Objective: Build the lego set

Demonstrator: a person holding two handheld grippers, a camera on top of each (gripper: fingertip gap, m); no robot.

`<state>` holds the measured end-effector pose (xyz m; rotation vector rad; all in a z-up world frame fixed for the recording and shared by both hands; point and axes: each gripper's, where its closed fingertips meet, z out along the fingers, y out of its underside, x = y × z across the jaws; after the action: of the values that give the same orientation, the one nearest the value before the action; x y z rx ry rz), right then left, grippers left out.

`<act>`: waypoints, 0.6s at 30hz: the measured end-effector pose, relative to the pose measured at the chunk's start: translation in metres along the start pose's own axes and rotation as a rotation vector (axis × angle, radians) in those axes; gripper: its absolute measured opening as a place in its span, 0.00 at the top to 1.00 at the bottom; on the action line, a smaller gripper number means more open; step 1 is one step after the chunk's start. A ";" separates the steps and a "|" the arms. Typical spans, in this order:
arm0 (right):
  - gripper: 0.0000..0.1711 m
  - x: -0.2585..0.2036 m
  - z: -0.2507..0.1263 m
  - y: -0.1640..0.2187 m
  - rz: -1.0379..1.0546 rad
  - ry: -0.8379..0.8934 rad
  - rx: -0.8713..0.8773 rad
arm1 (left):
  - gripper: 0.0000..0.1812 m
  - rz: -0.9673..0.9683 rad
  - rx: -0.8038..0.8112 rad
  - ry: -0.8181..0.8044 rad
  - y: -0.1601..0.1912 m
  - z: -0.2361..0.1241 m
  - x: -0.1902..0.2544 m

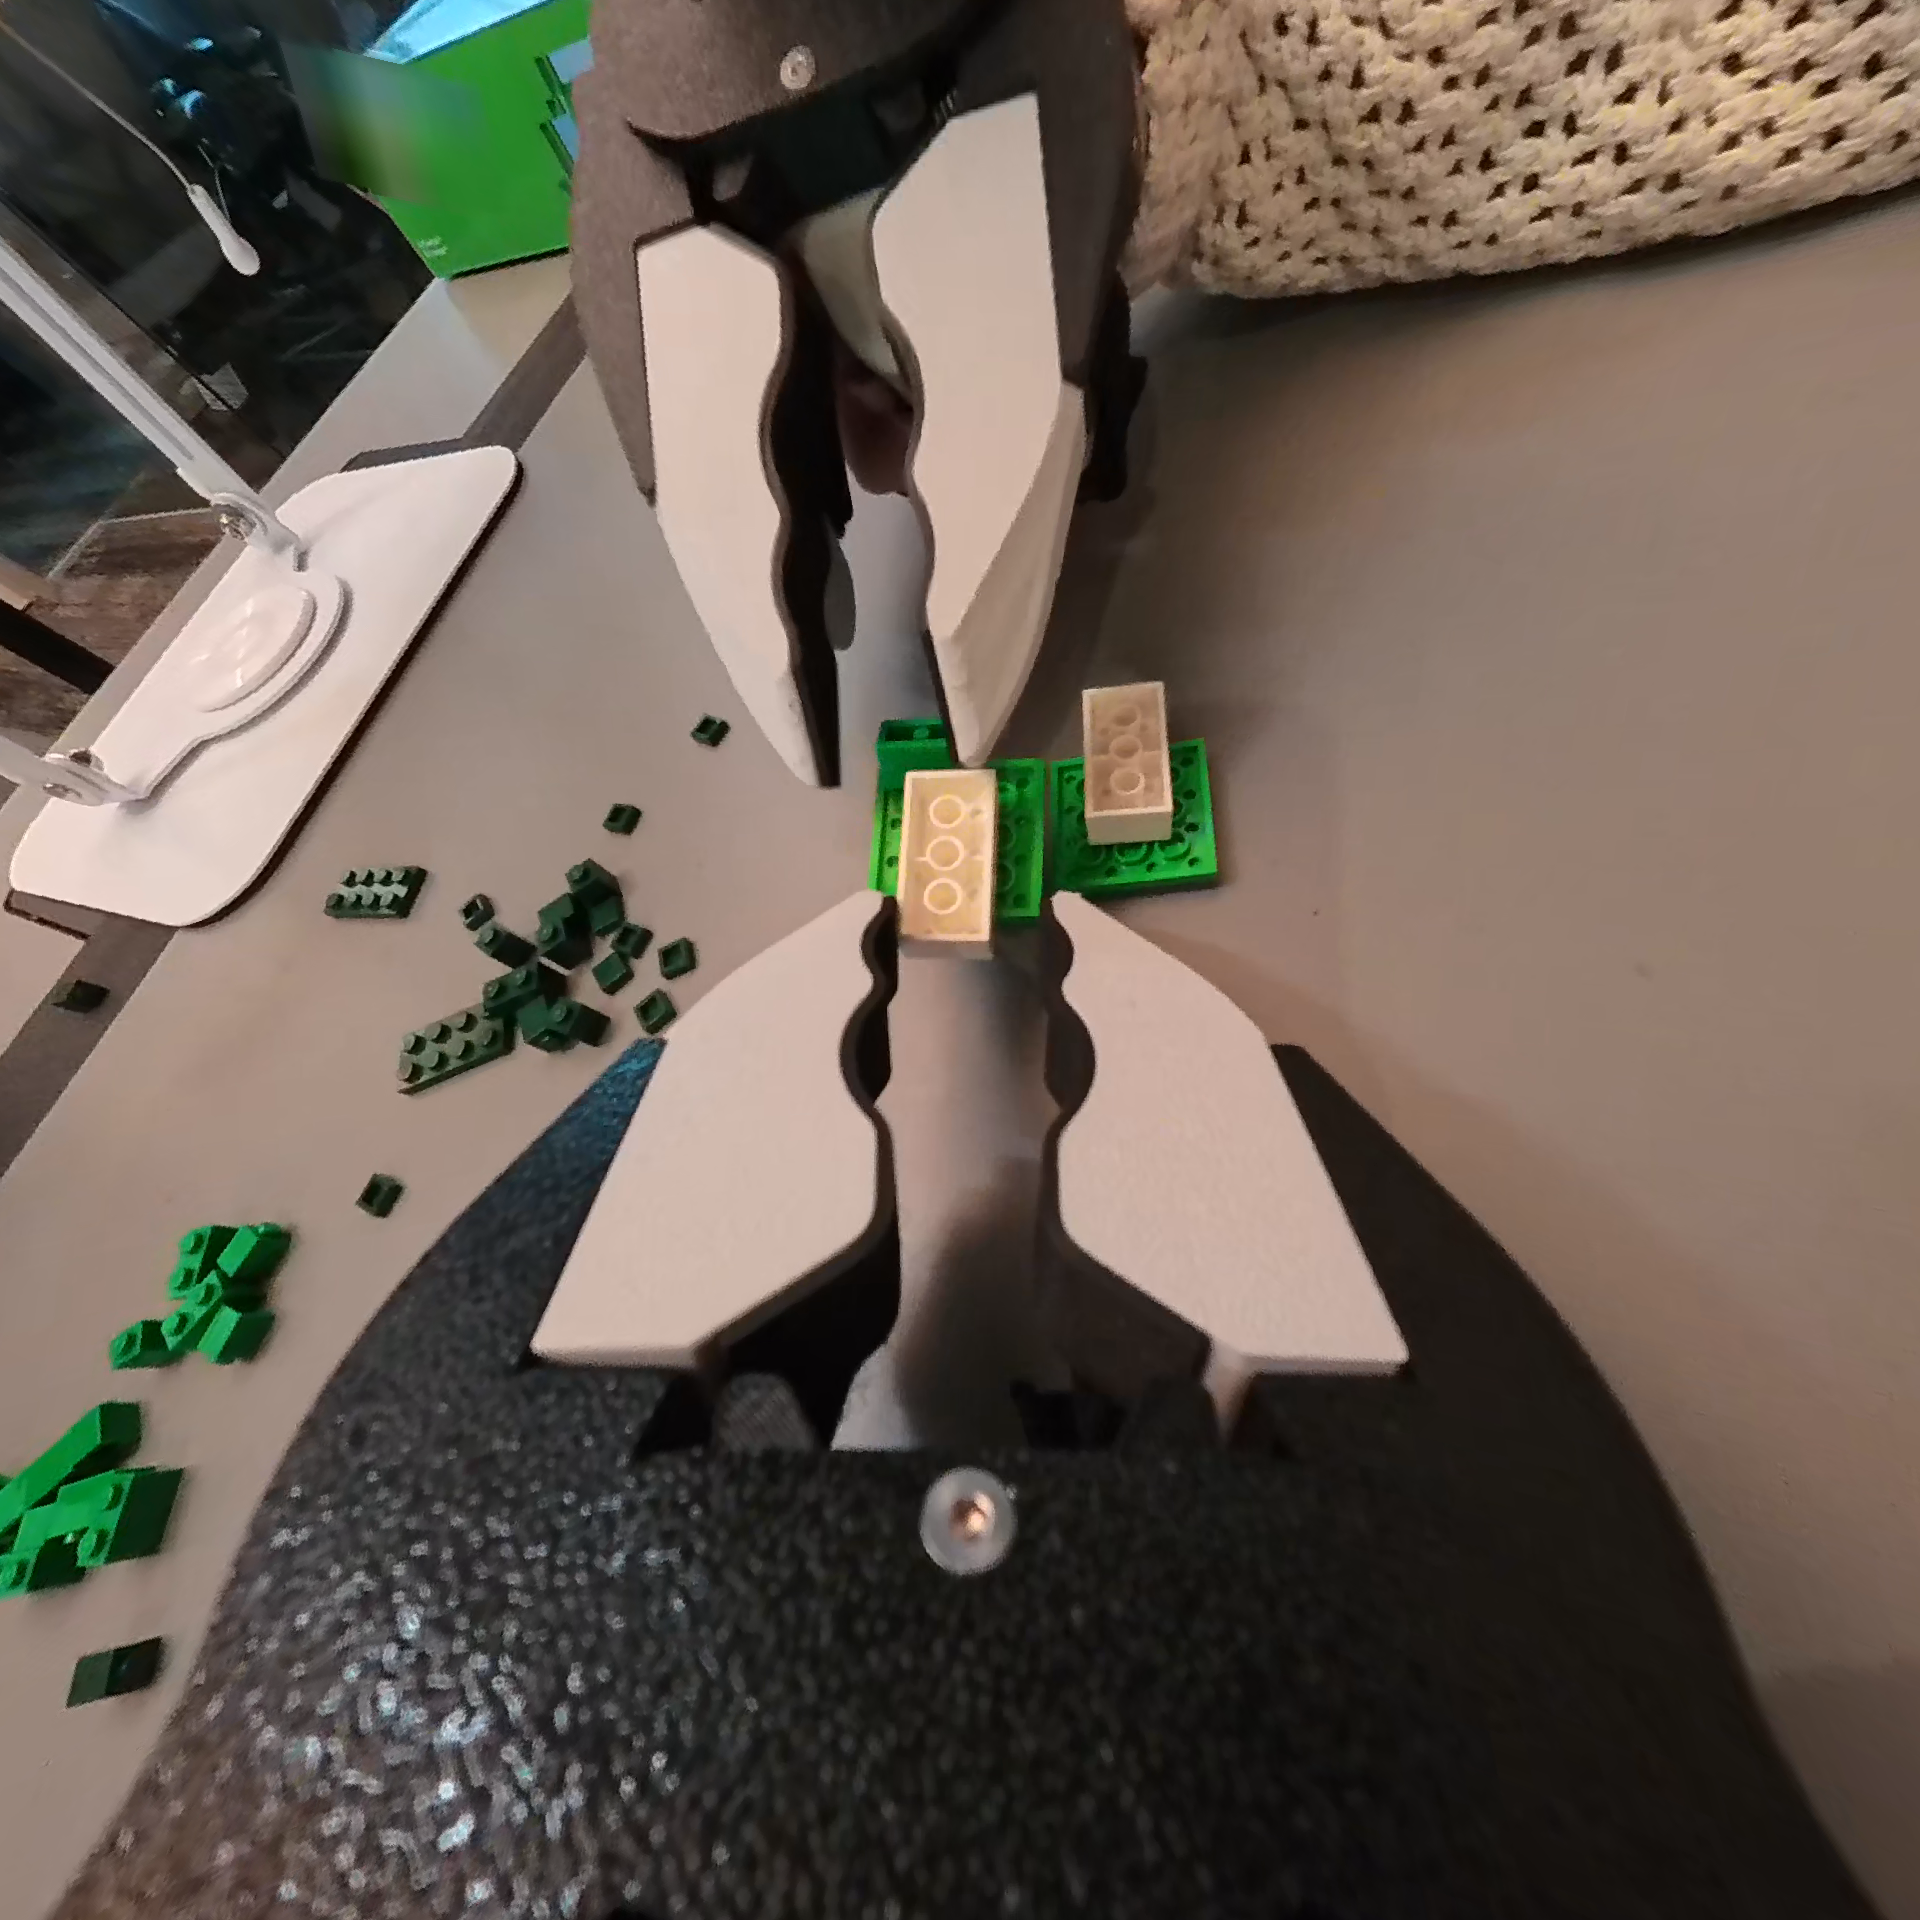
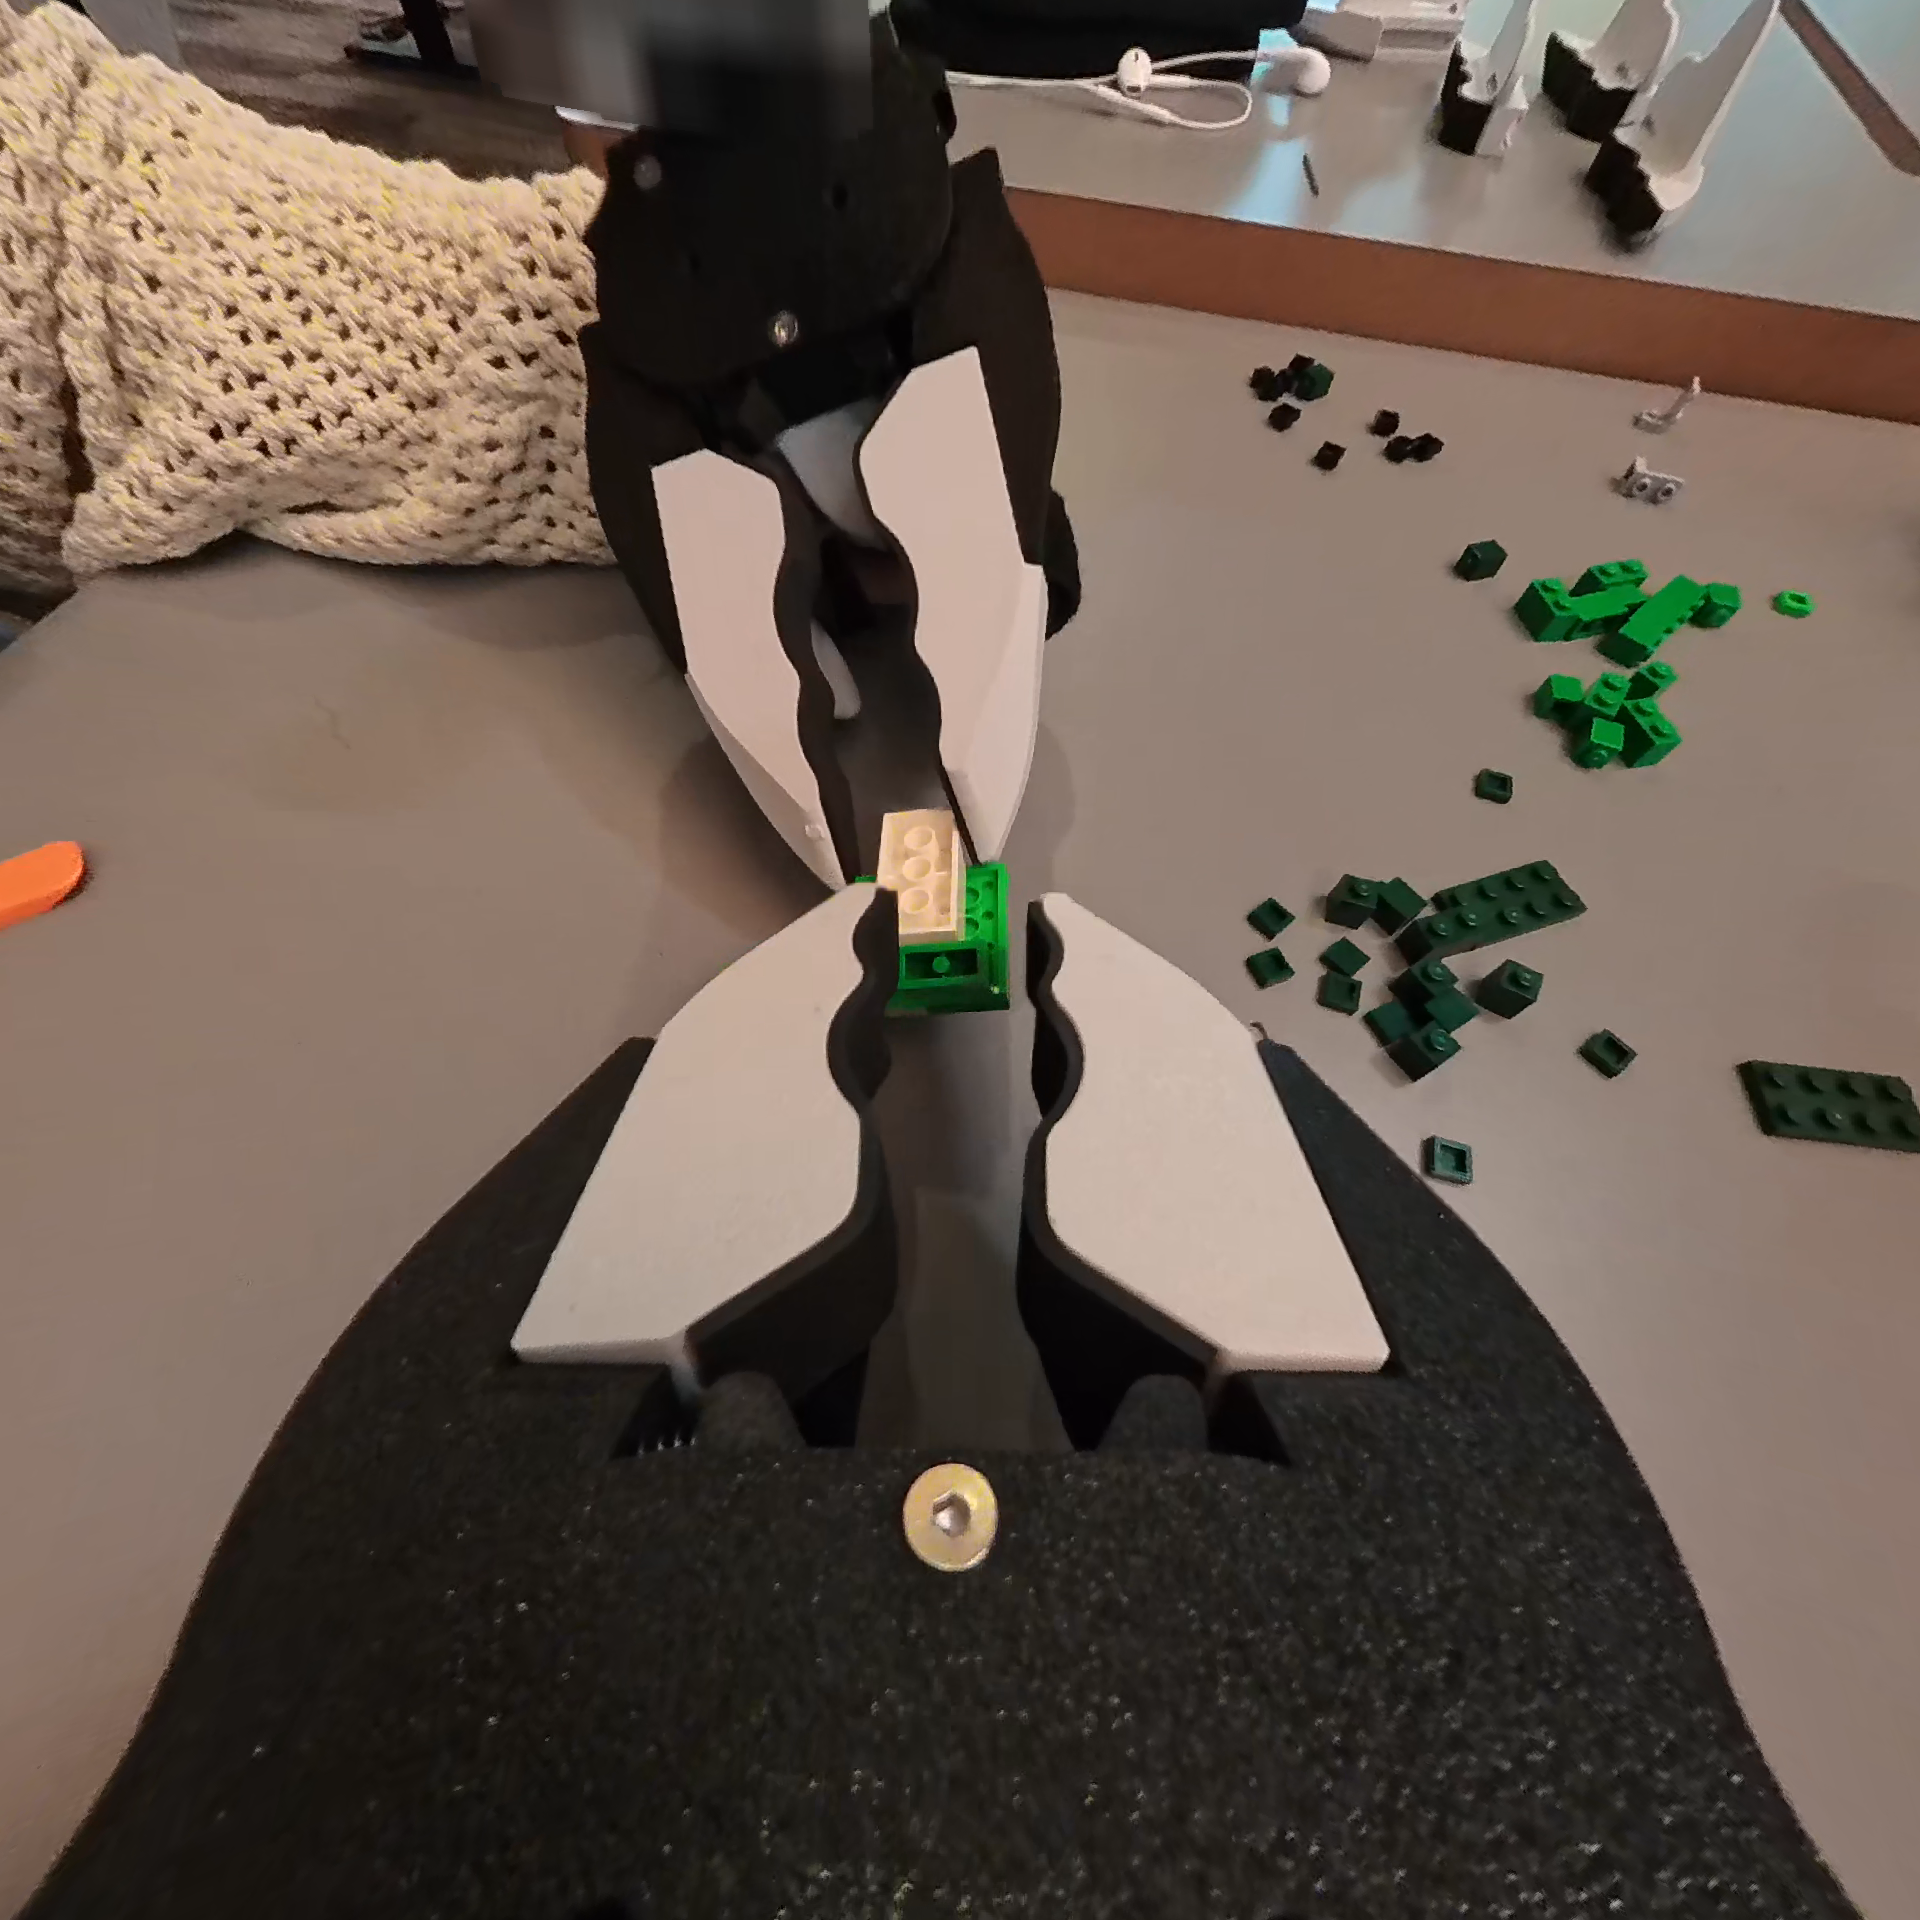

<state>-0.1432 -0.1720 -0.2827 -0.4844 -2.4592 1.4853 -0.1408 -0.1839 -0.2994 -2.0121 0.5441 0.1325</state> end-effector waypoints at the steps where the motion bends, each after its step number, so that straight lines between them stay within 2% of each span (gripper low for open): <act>1: 0.86 0.000 -0.001 -0.002 0.003 0.000 0.011 | 0.86 -0.003 0.002 -0.003 0.000 0.000 -0.001; 10: 0.83 0.014 -0.029 -0.033 -0.037 0.095 0.186 | 0.86 -0.114 0.094 -0.061 -0.011 -0.008 -0.016; 13: 0.75 0.020 -0.035 -0.032 -0.160 0.198 0.101 | 0.86 -0.187 0.132 -0.068 -0.015 -0.011 -0.022; 18: 0.58 0.039 -0.037 -0.025 -0.485 0.484 -0.101 | 0.86 -0.283 0.133 -0.107 -0.012 -0.014 -0.033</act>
<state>-0.1701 -0.1372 -0.2430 -0.2051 -2.0727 0.9250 -0.1670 -0.1808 -0.2724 -1.9177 0.1918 0.0303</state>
